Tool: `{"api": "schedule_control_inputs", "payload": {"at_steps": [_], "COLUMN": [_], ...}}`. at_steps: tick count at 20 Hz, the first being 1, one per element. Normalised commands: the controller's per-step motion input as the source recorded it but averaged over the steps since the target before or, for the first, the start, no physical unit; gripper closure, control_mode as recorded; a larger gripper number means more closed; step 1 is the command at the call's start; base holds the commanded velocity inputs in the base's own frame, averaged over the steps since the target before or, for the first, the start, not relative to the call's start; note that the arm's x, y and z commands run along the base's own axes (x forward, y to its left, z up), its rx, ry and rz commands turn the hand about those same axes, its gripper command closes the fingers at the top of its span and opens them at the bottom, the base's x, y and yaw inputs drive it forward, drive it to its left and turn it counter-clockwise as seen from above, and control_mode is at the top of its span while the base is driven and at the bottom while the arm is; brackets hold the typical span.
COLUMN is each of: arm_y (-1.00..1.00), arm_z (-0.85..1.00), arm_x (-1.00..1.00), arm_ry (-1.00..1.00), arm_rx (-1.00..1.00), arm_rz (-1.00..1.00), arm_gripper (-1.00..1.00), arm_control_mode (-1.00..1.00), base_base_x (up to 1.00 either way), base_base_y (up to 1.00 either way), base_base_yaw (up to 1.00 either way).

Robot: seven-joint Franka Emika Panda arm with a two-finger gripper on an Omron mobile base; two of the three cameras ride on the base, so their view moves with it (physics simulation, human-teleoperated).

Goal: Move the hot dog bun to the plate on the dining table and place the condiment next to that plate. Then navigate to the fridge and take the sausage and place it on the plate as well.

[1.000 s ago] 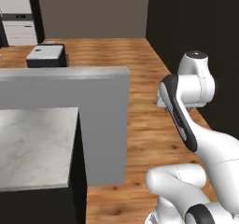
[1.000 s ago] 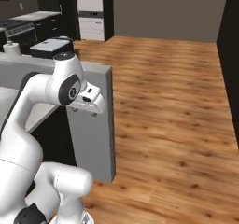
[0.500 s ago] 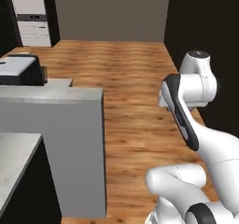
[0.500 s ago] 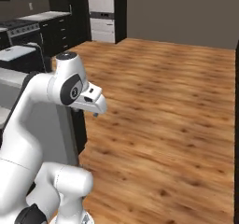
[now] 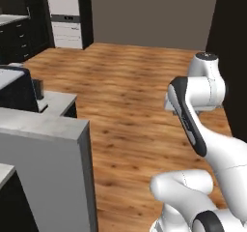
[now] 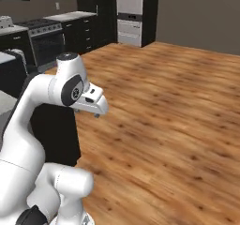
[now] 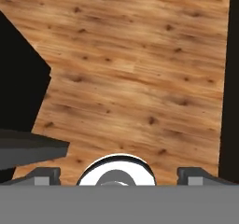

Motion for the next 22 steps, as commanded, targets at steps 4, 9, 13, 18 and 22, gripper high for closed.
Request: {"api": "schedule_control_inputs", "payload": {"at_steps": [4, 9, 13, 18, 22], "arm_y": [0.00, 0.00, 0.00, 0.00, 0.00], "arm_z": [0.00, 0.00, 0.00, 0.00, 0.00], "arm_x": [0.00, 0.00, 0.00, 0.00, 0.00], "arm_ry": [0.00, 0.00, 0.00, 0.00, 0.00], "arm_rx": [0.00, 0.00, 0.00, 0.00, 0.00], "arm_rz": [0.00, 0.00, 0.00, 0.00, 0.00], "arm_gripper": [-1.00, -1.00, -1.00, -1.00, -1.00], "arm_control_mode": [1.00, 1.00, 1.00, 1.00, 1.00], "base_base_x": [1.00, 1.00, 1.00, 1.00, 1.00], "base_base_y": [-0.75, -0.75, -0.75, -0.76, -0.73], "base_base_yaw": [0.38, 0.38, 0.38, 0.37, 0.38]}}
